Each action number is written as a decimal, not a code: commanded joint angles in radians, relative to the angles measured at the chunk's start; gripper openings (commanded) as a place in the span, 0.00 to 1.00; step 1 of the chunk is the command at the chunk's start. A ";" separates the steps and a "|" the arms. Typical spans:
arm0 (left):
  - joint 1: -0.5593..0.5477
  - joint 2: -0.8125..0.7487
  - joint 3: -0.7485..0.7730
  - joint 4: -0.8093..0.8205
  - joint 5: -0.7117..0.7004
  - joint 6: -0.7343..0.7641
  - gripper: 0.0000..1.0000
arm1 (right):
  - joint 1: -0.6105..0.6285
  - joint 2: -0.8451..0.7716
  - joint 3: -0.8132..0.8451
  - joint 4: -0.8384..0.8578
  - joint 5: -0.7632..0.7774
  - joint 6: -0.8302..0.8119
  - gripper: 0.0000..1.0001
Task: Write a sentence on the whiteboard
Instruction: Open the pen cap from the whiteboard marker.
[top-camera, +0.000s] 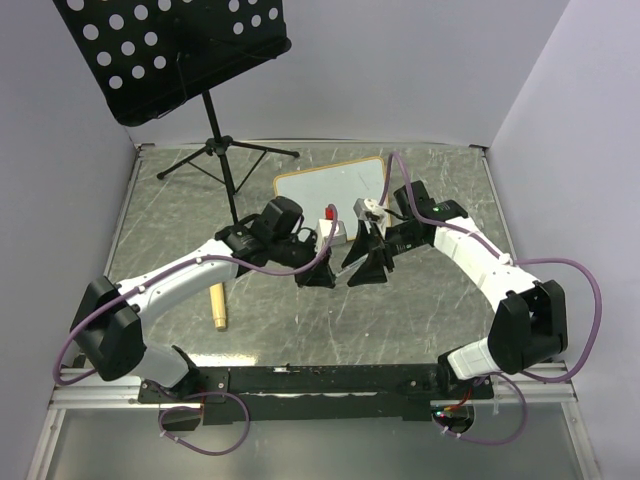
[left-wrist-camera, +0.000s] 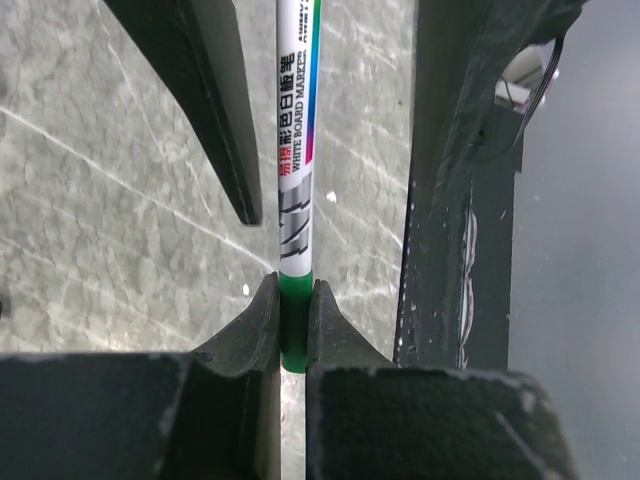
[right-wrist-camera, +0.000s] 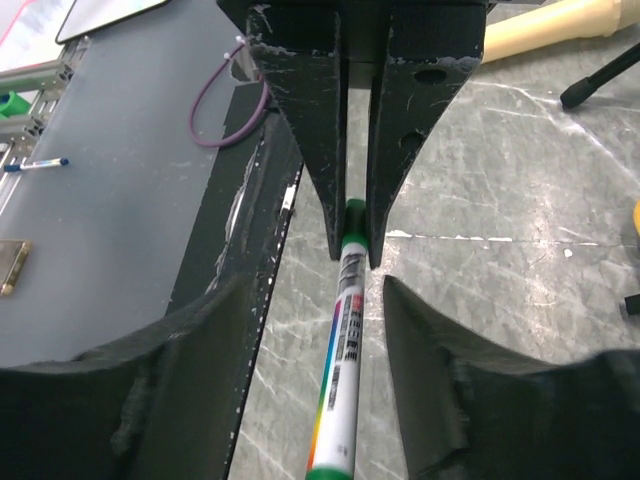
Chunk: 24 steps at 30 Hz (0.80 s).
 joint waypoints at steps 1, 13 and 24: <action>-0.002 -0.022 -0.016 0.090 0.043 -0.040 0.01 | 0.008 -0.026 -0.008 0.068 -0.046 0.055 0.57; 0.032 -0.072 -0.081 0.168 0.076 -0.094 0.01 | -0.029 -0.009 0.025 0.100 -0.123 0.183 0.60; 0.061 -0.085 -0.116 0.250 0.122 -0.178 0.01 | -0.044 -0.056 -0.089 0.456 -0.100 0.559 0.64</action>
